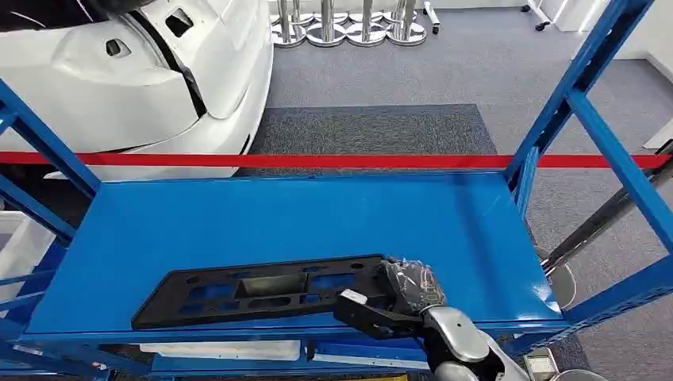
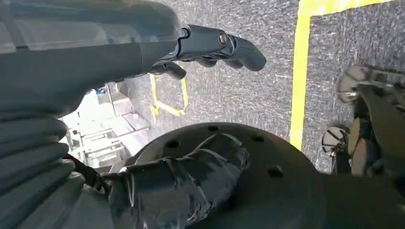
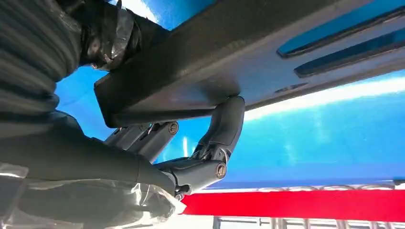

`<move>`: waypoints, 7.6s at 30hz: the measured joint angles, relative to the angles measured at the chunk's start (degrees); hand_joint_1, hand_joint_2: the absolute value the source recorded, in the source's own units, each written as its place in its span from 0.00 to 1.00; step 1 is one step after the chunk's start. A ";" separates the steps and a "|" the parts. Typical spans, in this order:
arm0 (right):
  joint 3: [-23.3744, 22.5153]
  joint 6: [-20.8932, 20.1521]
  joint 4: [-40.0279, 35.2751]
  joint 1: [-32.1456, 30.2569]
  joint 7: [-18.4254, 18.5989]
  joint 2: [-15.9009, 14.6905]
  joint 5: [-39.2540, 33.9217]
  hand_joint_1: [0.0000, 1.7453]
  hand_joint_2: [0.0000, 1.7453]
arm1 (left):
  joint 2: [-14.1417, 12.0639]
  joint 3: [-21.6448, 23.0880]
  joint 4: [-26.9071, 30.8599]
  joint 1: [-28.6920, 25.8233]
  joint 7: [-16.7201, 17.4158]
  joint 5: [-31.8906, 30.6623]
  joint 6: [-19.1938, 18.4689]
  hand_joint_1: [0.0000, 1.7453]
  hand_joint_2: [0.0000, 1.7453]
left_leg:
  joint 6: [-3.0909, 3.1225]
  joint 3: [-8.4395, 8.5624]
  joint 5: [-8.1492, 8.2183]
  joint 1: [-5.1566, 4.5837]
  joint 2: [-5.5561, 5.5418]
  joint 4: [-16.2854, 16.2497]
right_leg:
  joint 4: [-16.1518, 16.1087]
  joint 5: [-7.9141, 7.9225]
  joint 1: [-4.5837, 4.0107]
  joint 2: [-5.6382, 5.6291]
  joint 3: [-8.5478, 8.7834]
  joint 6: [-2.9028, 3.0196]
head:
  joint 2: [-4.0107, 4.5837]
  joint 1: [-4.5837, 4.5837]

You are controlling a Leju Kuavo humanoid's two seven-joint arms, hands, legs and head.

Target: Take the parts from the cabinet and place them on the table.

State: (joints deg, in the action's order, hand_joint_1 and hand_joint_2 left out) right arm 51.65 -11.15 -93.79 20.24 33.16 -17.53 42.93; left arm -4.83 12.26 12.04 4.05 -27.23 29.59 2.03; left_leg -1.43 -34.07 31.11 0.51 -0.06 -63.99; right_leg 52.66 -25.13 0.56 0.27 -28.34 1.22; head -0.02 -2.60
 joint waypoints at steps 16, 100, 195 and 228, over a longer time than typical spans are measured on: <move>-0.11 4.48 1.53 -1.04 -2.23 0.92 -0.20 1.00 1.00 | 0.02 0.22 0.00 -0.11 -0.11 0.15 -0.26 0.00 1.00 | 2.90 3.51 -7.06 0.17 0.03 10.41 | 15.46 -8.44 -0.11 -0.50 -7.33 -3.08 | 0.00 0.33; -5.62 16.57 1.68 -6.50 -7.39 3.34 1.81 0.00 1.00 | -0.24 1.97 0.00 -0.06 -1.68 1.77 -0.18 0.00 0.00 | 1.41 3.41 -6.10 -0.56 -0.34 9.63 | 1.82 0.29 -0.96 -0.37 -2.48 -0.52 | 0.00 -0.31; 9.57 18.06 42.08 11.46 -12.11 27.06 -0.59 0.00 1.00 | -0.17 7.67 0.00 0.70 0.41 3.10 -1.38 0.00 0.00 | 0.99 3.71 -6.57 0.31 -0.24 10.03 | 0.76 0.84 -1.06 -0.66 -1.92 -0.86 | 0.00 0.09; 8.35 15.00 37.35 11.39 -12.53 23.63 -0.48 1.00 1.00 | -0.39 7.67 0.00 0.35 0.85 4.00 -0.48 0.00 0.00 | 1.96 4.92 -5.87 0.74 0.08 9.87 | 1.20 0.21 -0.95 -0.81 -1.36 -1.77 | 0.00 -0.22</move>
State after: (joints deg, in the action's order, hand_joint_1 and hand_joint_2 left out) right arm 60.00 3.85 -56.43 31.62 20.63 6.10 42.45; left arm -5.22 19.93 12.04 4.40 -26.38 33.59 1.55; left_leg 0.53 -29.15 25.24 1.26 0.01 -54.12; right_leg 53.86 -24.92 -0.39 -0.54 -29.70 -0.54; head -0.02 -2.82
